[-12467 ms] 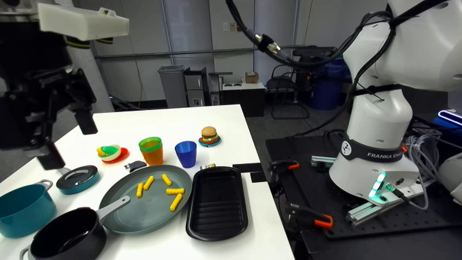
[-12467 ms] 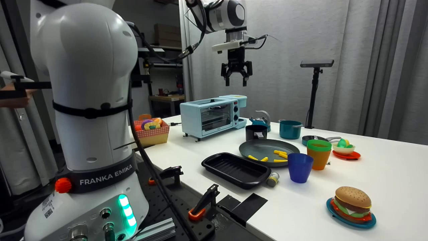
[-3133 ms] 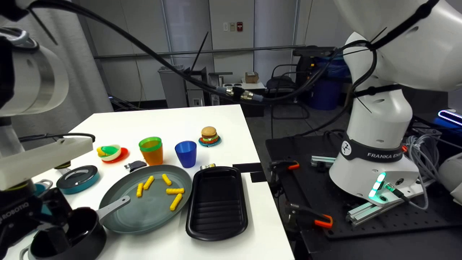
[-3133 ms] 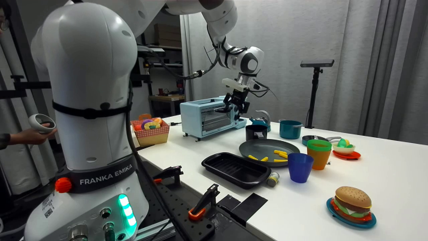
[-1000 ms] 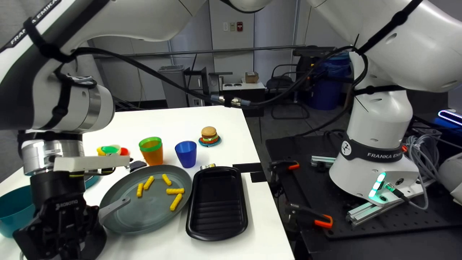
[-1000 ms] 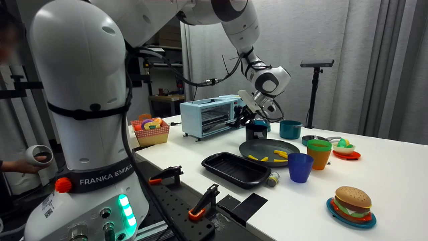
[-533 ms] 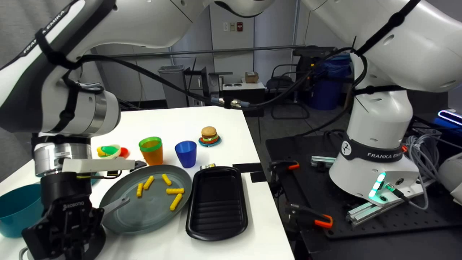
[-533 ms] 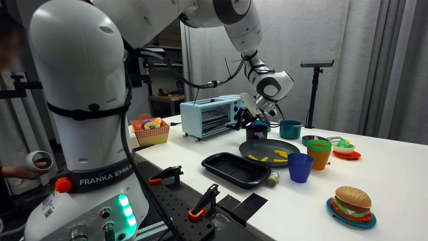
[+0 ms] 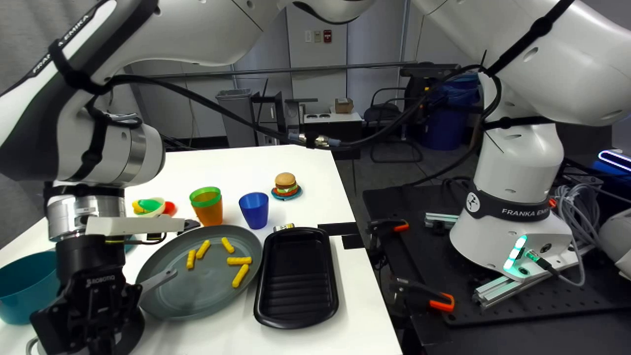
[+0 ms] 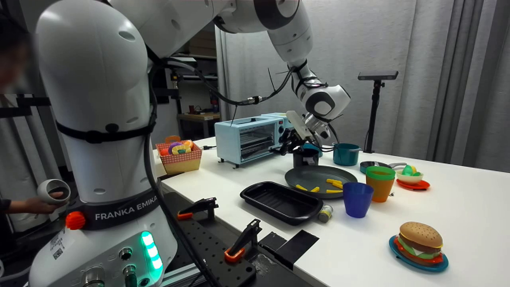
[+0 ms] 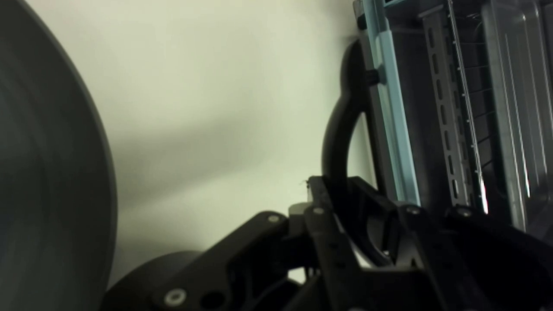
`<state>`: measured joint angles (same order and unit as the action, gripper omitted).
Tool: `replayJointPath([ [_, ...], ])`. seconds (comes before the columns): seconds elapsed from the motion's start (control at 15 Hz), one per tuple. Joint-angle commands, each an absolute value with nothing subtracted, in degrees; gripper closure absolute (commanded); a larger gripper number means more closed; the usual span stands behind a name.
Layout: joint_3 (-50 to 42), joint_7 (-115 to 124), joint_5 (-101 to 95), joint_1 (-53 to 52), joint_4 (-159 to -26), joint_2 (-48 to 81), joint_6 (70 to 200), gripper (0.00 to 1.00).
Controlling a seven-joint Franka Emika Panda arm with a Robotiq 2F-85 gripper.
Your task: Open the 3 in 1 machine's oven door
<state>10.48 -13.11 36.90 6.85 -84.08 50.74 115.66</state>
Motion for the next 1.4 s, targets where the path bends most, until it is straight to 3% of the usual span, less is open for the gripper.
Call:
replayJointPath([
  [0.0,9.96,-13.84,37.50,8.38,-81.47,52.64,114.81,0.95],
  [1.33,10.35,-14.05,38.23,8.46,-82.04,52.23,114.67,0.95],
])
